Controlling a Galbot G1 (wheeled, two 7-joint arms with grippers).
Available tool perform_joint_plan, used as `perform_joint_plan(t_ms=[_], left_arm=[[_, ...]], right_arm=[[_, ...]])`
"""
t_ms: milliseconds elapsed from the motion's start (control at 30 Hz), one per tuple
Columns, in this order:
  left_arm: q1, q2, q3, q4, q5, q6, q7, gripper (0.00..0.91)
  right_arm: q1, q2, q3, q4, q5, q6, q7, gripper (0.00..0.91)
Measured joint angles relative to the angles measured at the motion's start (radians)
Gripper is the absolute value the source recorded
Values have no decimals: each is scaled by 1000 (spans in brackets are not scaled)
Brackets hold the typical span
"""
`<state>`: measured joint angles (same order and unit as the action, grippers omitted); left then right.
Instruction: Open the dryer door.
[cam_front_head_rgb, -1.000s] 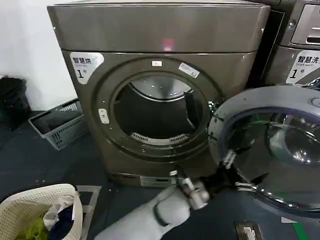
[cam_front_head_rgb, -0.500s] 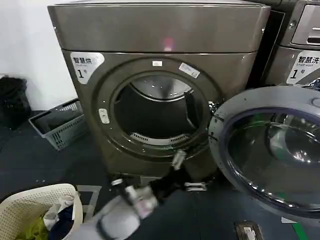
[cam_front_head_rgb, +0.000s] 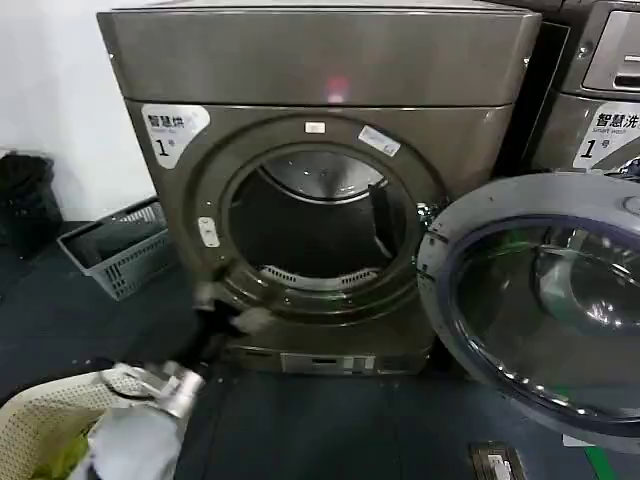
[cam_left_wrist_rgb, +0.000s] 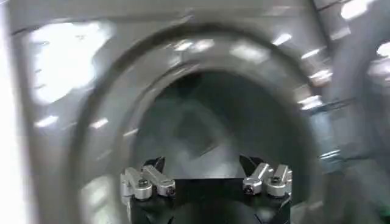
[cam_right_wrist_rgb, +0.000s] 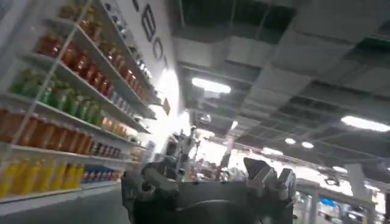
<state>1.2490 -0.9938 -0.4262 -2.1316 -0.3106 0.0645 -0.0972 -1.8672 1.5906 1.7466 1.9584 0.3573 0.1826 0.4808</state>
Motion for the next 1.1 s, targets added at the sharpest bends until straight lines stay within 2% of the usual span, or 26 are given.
perform_joint_plan(t_ms=[167,300,500,633,767,900,1033,1100], left_arm=[[29,-18,-132,20,-69,183,-75,907],[52,-13,-218,42,-160,328,-143,907],[109,4,-327,47,-332,442,-231,907],[161,21,-400,48,-484,516,-342,907],[206,69,-428,39,-676,624,-527,907],[268,138,-453,61,-850,633,-705,907],[329,199,-444,101,-941,566,-887,907],[342,219,-445,112,-1003,575,-956,907]], right_arm=[[1,-19,37,-65,28,20,-3,907],[-11,-23,64,-115,85,30,-14,907],[-16,-26,82,-164,134,46,-19,907],[-13,-41,84,-189,142,45,-19,907],[-9,-57,84,-208,158,44,-18,907],[-3,-63,84,-229,164,50,-17,907],[6,-63,76,-239,165,55,-16,907],[7,-61,72,-243,165,57,-14,907]])
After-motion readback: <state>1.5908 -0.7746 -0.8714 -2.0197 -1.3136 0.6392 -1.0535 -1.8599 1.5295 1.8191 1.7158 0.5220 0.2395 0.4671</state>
